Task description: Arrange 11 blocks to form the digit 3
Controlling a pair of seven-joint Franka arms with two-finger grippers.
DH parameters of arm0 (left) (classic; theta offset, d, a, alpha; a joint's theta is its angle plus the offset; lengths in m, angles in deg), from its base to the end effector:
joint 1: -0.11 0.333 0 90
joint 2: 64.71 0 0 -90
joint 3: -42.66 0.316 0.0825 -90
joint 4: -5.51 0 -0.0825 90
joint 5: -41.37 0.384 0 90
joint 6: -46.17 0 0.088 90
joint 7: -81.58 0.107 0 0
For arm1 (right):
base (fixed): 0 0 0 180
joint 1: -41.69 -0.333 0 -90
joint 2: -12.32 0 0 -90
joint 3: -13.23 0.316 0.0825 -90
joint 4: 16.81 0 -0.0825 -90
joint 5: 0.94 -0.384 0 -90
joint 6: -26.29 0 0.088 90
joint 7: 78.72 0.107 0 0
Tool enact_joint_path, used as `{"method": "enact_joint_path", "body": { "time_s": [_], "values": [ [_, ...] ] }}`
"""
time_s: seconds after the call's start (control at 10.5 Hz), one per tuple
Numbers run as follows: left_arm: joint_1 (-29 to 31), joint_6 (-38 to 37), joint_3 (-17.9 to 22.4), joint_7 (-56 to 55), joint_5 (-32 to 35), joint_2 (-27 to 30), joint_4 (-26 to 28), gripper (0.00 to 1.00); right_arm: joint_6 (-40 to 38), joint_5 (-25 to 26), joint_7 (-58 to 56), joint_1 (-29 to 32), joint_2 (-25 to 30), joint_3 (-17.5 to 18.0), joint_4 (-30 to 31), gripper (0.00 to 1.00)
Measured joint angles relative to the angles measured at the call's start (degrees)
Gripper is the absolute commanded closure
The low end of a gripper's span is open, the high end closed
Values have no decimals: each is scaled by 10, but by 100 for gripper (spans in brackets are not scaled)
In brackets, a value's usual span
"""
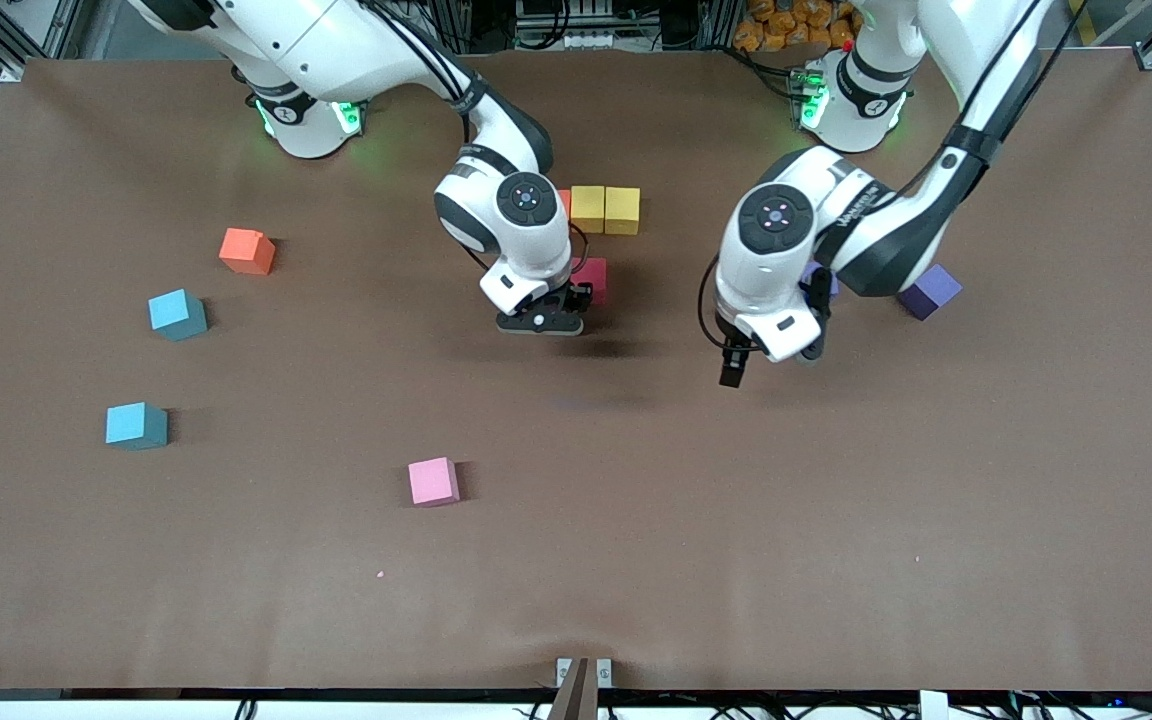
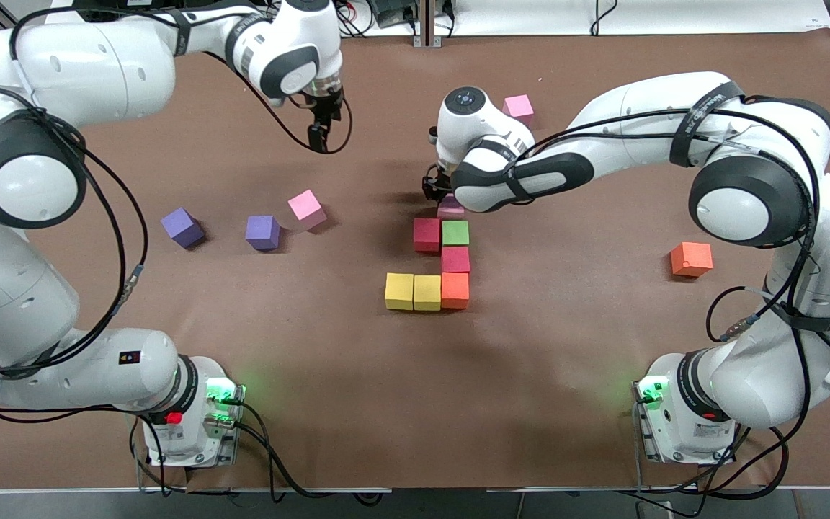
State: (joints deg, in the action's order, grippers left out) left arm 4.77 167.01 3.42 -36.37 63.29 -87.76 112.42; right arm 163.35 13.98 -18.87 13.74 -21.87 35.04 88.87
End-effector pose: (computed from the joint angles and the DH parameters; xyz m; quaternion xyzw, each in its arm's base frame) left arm 0.5350 -0.3148 0.3385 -0.8013 -0.5967 -0.0285 0.0321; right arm 0.4291 0.4800 0.2205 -0.9996 0.0224 0.0119 0.0122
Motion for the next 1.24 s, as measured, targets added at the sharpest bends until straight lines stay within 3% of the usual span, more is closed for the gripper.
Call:
{"method": "enact_joint_path", "body": {
  "time_s": [0.67,1.24],
  "values": [
    [51,-6,1,265,1,-2,38,0,-2,26,-8,-7,-8,-1,1,79],
    [51,-6,-27,340,1,1,87,0,-3,32,-18,-6,-9,-4,3,79]
  ]
}}
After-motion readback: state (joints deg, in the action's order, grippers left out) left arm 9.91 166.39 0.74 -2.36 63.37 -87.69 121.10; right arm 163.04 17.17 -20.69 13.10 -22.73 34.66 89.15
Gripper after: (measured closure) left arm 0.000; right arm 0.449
